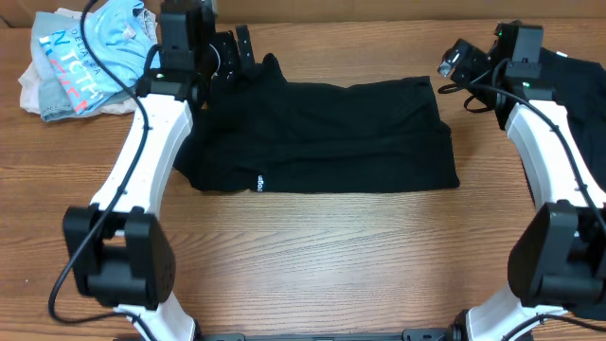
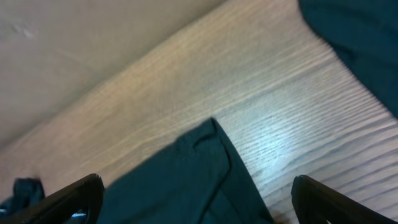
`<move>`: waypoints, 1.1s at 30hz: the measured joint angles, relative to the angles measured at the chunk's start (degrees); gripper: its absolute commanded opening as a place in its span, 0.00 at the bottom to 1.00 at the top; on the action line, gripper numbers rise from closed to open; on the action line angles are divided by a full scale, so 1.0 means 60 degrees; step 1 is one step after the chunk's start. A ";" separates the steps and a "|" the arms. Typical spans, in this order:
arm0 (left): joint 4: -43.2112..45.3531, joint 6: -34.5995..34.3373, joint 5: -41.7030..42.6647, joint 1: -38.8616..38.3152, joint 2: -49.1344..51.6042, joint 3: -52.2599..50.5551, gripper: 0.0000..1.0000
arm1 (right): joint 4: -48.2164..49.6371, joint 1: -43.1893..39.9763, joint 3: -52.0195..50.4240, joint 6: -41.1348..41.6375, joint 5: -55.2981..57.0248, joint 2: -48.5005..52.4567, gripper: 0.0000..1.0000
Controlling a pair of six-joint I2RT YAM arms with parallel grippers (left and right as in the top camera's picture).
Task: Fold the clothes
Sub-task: 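Release the hem and move both grippers to the shirt's top edge, then grasp the top corners of the folded shirt with both grippers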
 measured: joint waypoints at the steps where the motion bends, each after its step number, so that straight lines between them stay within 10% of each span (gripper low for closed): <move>1: 0.0160 0.0047 0.0098 0.0000 0.0266 0.0015 1.00 | 0.0004 0.0000 0.0000 -0.0004 -0.0029 0.0131 1.00; 26: 0.1745 0.0721 -0.0787 0.0000 0.3657 0.0040 1.00 | -0.0157 0.0812 -0.0004 -0.0525 -0.0066 0.2098 1.00; 33: 0.2040 0.0940 -0.0936 0.0000 0.3931 0.0040 0.61 | -0.0226 0.0812 0.0000 -0.0572 -0.0033 0.2124 0.83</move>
